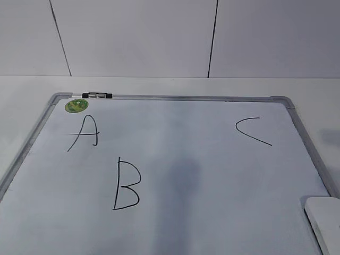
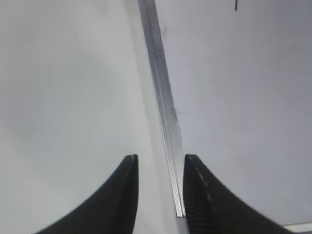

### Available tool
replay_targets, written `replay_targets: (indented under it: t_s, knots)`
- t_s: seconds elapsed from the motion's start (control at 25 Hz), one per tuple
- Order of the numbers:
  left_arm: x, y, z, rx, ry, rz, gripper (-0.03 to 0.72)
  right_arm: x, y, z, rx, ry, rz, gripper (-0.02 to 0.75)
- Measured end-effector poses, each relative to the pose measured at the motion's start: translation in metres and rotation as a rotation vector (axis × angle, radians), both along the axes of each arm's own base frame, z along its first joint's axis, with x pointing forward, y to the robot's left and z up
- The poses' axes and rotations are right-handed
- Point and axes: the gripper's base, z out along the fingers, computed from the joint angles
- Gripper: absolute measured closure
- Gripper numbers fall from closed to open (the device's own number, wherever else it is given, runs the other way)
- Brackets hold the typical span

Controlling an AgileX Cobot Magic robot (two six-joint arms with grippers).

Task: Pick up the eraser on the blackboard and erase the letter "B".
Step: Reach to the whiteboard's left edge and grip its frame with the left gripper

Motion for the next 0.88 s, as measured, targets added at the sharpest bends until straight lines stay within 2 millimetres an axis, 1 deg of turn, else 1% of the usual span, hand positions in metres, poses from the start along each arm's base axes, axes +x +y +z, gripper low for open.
replay_targets:
  t_s: [0.12, 0.2, 0.4, 0.48, 0.56, 0.76, 0.88]
  knots:
    - [0.023, 0.008, -0.008, -0.048, 0.021, 0.023, 0.449, 0.0, 0.003, 0.0, 0.028, 0.001, 0.009, 0.164]
    - [0.038, 0.012, -0.017, -0.099, 0.039, 0.03, 0.449, 0.0, 0.003, 0.0, 0.036, 0.001, 0.011, 0.164]
    - [0.062, 0.012, -0.045, -0.159, 0.112, 0.027, 0.451, 0.0, 0.004, 0.0, 0.042, 0.001, 0.013, 0.164]
    - [0.067, 0.012, -0.055, -0.161, 0.137, 0.027, 0.451, 0.0, 0.004, 0.0, 0.042, 0.001, 0.013, 0.164]
    - [0.069, 0.012, -0.06, -0.161, 0.152, 0.029, 0.451, 0.0, 0.004, 0.0, 0.042, 0.001, 0.013, 0.164]
    - [0.072, 0.012, -0.062, -0.16, 0.134, 0.029, 0.451, 0.0, 0.004, 0.0, 0.042, 0.001, 0.013, 0.164]
    - [0.077, 0.012, -0.07, -0.16, 0.134, 0.033, 0.451, 0.0, 0.004, 0.0, 0.042, 0.002, 0.013, 0.164]
